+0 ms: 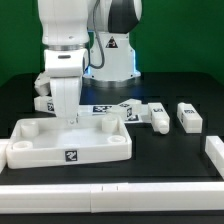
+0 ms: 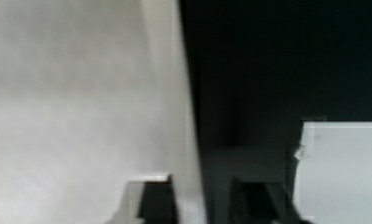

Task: Assemble desk

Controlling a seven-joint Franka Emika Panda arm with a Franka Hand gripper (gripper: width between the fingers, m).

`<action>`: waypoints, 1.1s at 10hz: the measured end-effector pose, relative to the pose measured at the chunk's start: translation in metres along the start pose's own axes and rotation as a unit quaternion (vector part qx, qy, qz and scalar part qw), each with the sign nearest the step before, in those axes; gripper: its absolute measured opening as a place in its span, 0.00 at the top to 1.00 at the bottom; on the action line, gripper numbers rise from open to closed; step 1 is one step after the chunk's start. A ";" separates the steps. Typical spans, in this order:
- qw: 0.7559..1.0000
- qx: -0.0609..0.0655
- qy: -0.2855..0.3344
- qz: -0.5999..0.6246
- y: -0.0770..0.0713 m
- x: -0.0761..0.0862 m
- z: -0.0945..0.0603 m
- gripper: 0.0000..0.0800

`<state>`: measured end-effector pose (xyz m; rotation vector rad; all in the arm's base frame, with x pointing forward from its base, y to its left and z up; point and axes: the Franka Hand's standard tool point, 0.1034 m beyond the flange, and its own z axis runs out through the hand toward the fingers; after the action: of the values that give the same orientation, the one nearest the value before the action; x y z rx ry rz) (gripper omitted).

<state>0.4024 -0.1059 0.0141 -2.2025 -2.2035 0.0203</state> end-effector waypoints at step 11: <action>1.000 -0.002 0.014 0.006 0.042 0.072 -0.001 0.93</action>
Offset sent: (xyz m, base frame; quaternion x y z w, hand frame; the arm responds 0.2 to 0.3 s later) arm 0.0293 0.0345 0.0017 0.0031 0.0064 0.0428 0.9991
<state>0.4442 -0.0336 0.0147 -2.2046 -2.1787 -0.0147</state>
